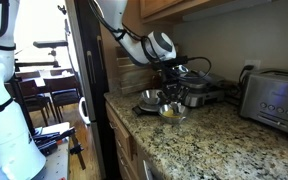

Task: Transfer one spoon of contents from the left bowl to the right bowl

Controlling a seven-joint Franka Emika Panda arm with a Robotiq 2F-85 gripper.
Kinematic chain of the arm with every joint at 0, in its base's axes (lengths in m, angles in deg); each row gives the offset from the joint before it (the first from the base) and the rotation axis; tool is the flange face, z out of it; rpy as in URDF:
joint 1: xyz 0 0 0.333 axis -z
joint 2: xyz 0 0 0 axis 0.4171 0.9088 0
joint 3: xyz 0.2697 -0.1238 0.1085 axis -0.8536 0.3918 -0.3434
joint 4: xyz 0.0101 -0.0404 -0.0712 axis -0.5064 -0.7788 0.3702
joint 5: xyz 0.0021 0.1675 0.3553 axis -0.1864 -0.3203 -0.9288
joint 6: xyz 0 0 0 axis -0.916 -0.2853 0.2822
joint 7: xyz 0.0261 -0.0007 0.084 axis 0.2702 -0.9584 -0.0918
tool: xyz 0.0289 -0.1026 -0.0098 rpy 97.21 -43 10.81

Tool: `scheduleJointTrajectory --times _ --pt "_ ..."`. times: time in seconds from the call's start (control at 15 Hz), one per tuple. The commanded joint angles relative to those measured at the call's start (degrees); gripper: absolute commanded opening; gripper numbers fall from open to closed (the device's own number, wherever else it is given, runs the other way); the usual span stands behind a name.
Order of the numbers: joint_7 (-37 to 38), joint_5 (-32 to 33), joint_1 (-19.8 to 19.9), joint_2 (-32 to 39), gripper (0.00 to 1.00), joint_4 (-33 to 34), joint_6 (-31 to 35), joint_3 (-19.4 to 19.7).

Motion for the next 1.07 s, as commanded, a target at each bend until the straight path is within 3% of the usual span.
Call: scheduleJointTrajectory --times 0.0,0.53,1.0 --pt "2.9 5.6 -2.1 1.7 0.03 0.9 -3.9 -0.8" --pt "8.9 18.1 -4.8 5.3 0.03 0.9 -6.6 -2.1" --pt "10.8 22.2 -4.0 8.1 0.03 1.1 -7.0 -2.6"
